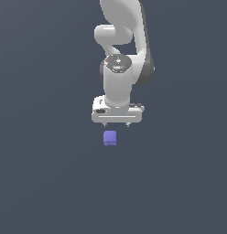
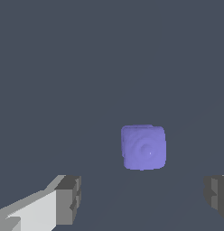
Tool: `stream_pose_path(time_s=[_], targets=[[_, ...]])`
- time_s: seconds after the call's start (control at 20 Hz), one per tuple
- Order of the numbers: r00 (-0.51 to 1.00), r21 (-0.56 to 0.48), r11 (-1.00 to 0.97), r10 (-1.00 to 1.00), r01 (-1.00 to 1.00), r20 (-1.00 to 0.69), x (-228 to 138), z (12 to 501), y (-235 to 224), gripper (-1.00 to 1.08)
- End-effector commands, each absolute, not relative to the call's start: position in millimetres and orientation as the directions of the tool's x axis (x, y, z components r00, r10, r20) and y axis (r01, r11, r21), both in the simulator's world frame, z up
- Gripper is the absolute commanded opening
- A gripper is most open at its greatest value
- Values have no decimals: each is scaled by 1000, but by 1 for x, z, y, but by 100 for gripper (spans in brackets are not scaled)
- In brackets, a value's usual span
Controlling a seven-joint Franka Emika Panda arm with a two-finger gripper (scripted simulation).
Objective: Pick up the object and move it to a goal position.
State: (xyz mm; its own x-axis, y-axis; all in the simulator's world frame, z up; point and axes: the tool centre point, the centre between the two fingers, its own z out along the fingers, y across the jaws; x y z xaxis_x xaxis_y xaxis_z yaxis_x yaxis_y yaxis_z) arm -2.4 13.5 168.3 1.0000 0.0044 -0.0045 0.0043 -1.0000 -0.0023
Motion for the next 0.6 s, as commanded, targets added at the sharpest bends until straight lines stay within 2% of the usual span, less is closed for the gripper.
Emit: stream_pose_path(time_s=[0.0,0.55], targets=[[1000,-2,-1000,4,4,-4,-2,168,14,100],[998,22,-998,54,54,-19,-3,173,13,100]])
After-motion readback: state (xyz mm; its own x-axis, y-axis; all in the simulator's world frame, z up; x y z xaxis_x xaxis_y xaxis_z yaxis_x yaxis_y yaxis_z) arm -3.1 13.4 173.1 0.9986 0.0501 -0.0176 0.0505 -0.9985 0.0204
